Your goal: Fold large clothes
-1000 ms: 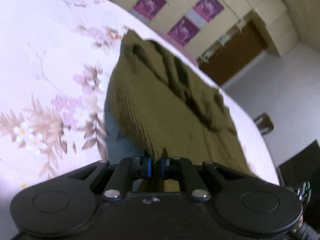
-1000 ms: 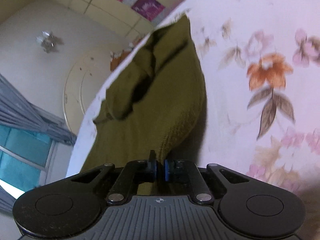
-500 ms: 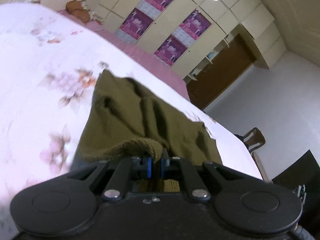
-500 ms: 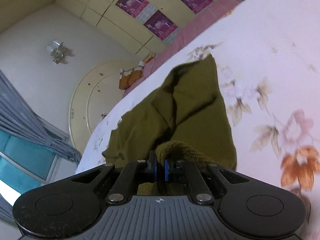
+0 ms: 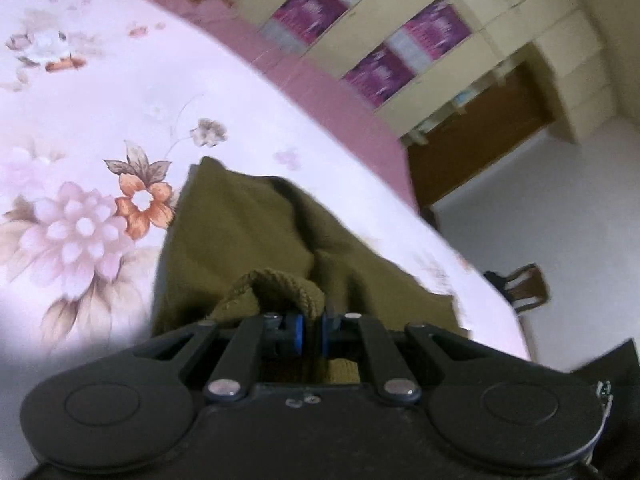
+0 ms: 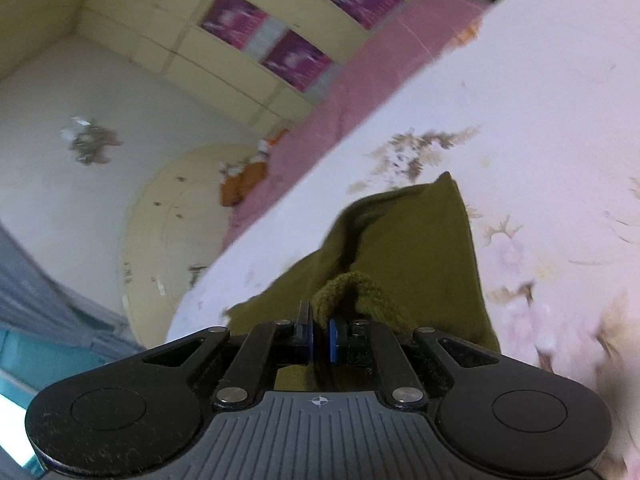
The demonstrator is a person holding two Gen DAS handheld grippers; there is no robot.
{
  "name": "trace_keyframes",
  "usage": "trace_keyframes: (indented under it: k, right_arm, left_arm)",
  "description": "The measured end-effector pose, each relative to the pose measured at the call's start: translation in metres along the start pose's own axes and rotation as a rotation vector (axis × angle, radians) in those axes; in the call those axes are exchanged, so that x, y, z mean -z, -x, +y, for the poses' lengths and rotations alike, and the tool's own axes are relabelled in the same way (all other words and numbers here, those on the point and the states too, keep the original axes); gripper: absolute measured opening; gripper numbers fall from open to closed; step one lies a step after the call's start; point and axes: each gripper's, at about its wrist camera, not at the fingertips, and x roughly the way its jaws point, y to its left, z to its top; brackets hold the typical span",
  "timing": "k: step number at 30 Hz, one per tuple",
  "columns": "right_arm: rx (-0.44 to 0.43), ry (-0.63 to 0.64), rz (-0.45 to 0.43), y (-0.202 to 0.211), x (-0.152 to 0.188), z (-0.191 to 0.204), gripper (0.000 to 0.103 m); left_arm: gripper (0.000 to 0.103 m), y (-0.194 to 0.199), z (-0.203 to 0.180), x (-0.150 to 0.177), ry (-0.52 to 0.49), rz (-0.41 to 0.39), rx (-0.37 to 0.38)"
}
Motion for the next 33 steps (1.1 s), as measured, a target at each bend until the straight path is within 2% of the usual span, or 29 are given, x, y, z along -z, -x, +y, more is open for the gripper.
trace_keyframes:
  k: [2,4,7,8,9,10,11,12,13,15,17,18,19,21,22,23,25,28,33]
  right_arm:
    - [0.02,-0.039,0.024,-0.024,-0.011,-0.009,0.007]
    - [-0.008,-0.073,0.037,-0.041,-0.021,-0.018,0.007]
    - [-0.033,-0.089,0.003,-0.057,-0.037,-0.023,0.011]
    - [-0.03,-0.086,-0.009,-0.06,-0.042,-0.023,0.026]
    - [-0.017,-0.076,-0.035,-0.063,-0.047,-0.022,0.042]
    - [-0.003,-0.065,-0.065,-0.063,-0.051,-0.02,0.045]
    - [-0.01,-0.065,-0.076,-0.064,-0.055,-0.02,0.047]
    - [-0.014,-0.059,-0.077,-0.064,-0.057,-0.02,0.047]
    - [0.001,-0.036,-0.087,-0.061,-0.058,-0.018,0.047]
    - [0.018,-0.008,-0.129,-0.048,-0.057,-0.018,0.047]
    - [-0.003,-0.03,-0.176,-0.029,-0.055,-0.026,0.047]
    - [0.018,-0.007,-0.193,-0.021,-0.054,-0.026,0.047]
    - [0.058,0.049,-0.187,-0.015,-0.052,-0.024,0.047]
    - [0.103,0.155,-0.142,-0.011,-0.044,-0.017,0.047]
    - [0.121,0.214,-0.117,-0.01,-0.038,-0.013,0.047]
    - [0.14,0.265,-0.101,-0.011,-0.033,-0.007,0.047]
    - [0.227,0.437,-0.075,-0.012,-0.017,0.005,0.047]
    - [0.281,0.565,-0.003,-0.015,0.01,0.004,0.047]
    - [0.324,0.738,0.064,-0.039,0.036,0.015,0.047]
  left_arm:
    - [0.009,-0.019,0.012,-0.009,0.051,0.028,0.007]
    - [0.014,-0.03,0.02,-0.018,0.09,0.022,0.061]
    - [0.034,-0.042,0.025,-0.034,0.121,0.001,0.133]
    - [0.049,-0.045,0.025,-0.039,0.123,-0.01,0.135]
    - [0.058,-0.047,0.027,-0.043,0.129,-0.024,0.139]
    - [0.062,-0.049,0.029,-0.046,0.141,-0.034,0.156]
    - [0.068,-0.049,0.031,-0.048,0.154,-0.04,0.176]
    - [0.07,-0.047,0.033,-0.048,0.154,-0.052,0.185]
    - [0.072,-0.043,0.033,-0.048,0.138,-0.067,0.174]
    - [0.087,-0.029,0.035,-0.052,0.117,-0.109,0.15]
    - [0.093,-0.005,0.043,-0.05,0.103,-0.169,0.153]
    - [0.091,0.003,0.045,-0.051,0.073,-0.178,0.119]
    - [0.09,0.009,0.044,-0.051,0.002,-0.162,0.067]
    - [0.075,0.011,0.034,-0.049,-0.16,-0.088,0.001]
    - [0.071,0.013,0.026,-0.045,-0.256,-0.058,-0.018]
    - [0.065,0.014,0.015,-0.037,-0.38,-0.042,-0.073]
    - [0.065,0.017,0.0,-0.024,-0.56,-0.029,-0.161]
    - [0.065,0.018,-0.009,-0.009,-0.676,-0.002,-0.215]
    - [0.065,-0.002,-0.019,0.004,-0.783,0.017,-0.212]
